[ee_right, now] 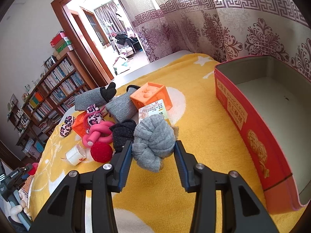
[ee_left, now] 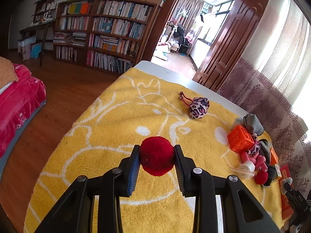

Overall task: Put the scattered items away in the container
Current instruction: 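Carry grey sock into red tin and open right gripper while left carries pompom, then lower the red pompom into the red tin and open the left gripper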

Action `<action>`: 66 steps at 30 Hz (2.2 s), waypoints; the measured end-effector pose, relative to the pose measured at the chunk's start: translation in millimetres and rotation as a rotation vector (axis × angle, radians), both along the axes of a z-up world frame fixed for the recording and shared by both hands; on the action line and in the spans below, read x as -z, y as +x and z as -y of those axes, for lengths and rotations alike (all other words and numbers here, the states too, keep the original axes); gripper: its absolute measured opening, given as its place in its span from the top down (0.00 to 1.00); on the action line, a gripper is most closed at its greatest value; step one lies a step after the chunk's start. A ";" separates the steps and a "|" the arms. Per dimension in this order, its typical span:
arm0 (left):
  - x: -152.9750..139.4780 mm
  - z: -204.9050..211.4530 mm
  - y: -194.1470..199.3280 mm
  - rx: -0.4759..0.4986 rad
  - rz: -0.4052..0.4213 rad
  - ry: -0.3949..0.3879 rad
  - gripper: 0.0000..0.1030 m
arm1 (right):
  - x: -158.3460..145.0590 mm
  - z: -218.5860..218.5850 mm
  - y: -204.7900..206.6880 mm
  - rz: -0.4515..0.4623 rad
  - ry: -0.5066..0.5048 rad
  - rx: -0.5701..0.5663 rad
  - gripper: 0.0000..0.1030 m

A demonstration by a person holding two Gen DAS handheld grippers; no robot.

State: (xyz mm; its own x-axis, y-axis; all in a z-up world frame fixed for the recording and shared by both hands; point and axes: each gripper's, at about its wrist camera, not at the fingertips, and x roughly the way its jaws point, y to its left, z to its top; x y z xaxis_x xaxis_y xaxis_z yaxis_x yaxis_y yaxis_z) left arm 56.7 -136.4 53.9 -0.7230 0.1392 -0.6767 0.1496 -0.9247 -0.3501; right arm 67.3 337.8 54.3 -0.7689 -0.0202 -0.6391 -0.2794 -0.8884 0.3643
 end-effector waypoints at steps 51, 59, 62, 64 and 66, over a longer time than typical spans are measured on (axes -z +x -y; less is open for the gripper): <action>-79.0 -500.4 39.4 1.086 -0.100 -0.064 0.66 | -111.1 -130.6 138.9 -0.167 0.304 0.599 0.29; -67.6 -529.1 48.0 1.115 -0.106 -0.060 0.15 | -113.1 -130.5 141.8 -0.174 0.313 0.609 0.24; -64.7 -513.1 40.1 1.072 -0.094 -0.054 0.15 | -109.5 -132.0 140.9 -0.172 0.295 0.612 0.24; -63.2 -498.6 33.1 1.028 -0.090 -0.056 0.15 | -108.6 -131.1 139.4 -0.170 0.292 0.610 0.24; -61.2 -481.9 25.8 0.970 -0.083 -0.076 0.15 | -107.4 -128.8 136.9 -0.168 0.294 0.604 0.24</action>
State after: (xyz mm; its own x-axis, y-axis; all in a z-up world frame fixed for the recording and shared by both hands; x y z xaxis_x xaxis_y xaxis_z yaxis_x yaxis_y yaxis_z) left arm 82.5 345.4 115.1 -0.3631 0.6570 -0.6607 -0.7110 -0.6536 -0.2592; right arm 204.2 466.7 161.7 -0.6798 0.5990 -0.4232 -0.7174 -0.6631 0.2137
